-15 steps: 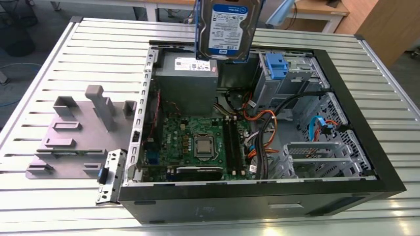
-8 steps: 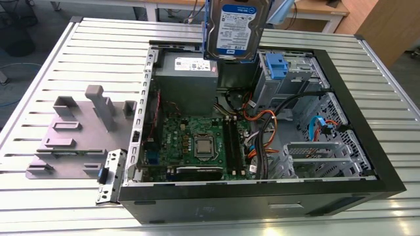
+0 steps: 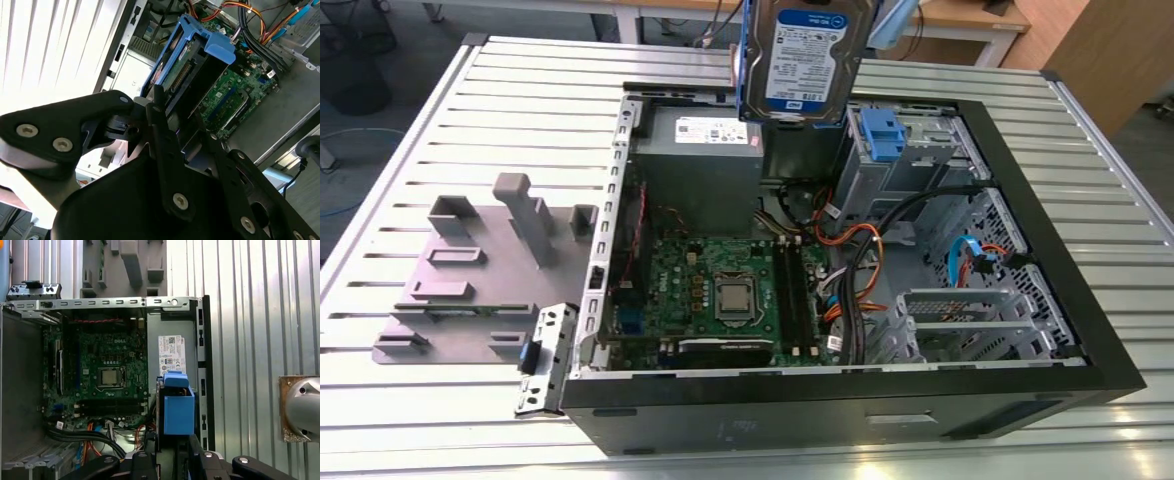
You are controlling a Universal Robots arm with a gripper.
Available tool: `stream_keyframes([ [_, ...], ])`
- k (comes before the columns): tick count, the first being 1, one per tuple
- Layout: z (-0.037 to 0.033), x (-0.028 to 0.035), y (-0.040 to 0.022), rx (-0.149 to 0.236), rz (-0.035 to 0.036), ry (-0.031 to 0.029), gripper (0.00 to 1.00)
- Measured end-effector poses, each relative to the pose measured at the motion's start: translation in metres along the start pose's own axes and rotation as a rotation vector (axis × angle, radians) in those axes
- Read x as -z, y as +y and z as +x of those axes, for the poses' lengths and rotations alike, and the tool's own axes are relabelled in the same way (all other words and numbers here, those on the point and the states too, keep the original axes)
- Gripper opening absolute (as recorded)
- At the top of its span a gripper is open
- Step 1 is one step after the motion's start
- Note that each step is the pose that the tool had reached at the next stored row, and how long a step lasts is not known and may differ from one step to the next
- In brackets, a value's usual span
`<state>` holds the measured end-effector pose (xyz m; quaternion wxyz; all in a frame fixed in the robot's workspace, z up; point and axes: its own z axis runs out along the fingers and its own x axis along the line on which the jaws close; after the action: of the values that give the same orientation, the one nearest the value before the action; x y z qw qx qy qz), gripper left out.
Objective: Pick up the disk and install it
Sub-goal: 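Pick up the disk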
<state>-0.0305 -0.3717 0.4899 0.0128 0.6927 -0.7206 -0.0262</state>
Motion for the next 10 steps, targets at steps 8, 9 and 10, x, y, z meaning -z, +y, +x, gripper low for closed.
stream_keyframes([
  [8,0.0031,0.0001,-0.0002,0.0,0.0,0.0,0.35],
  [9,0.0043,0.0001,-0.0002,0.0,0.0,0.0,0.35],
  [10,0.0056,0.0001,-0.0003,0.0,0.0,0.0,0.35],
])
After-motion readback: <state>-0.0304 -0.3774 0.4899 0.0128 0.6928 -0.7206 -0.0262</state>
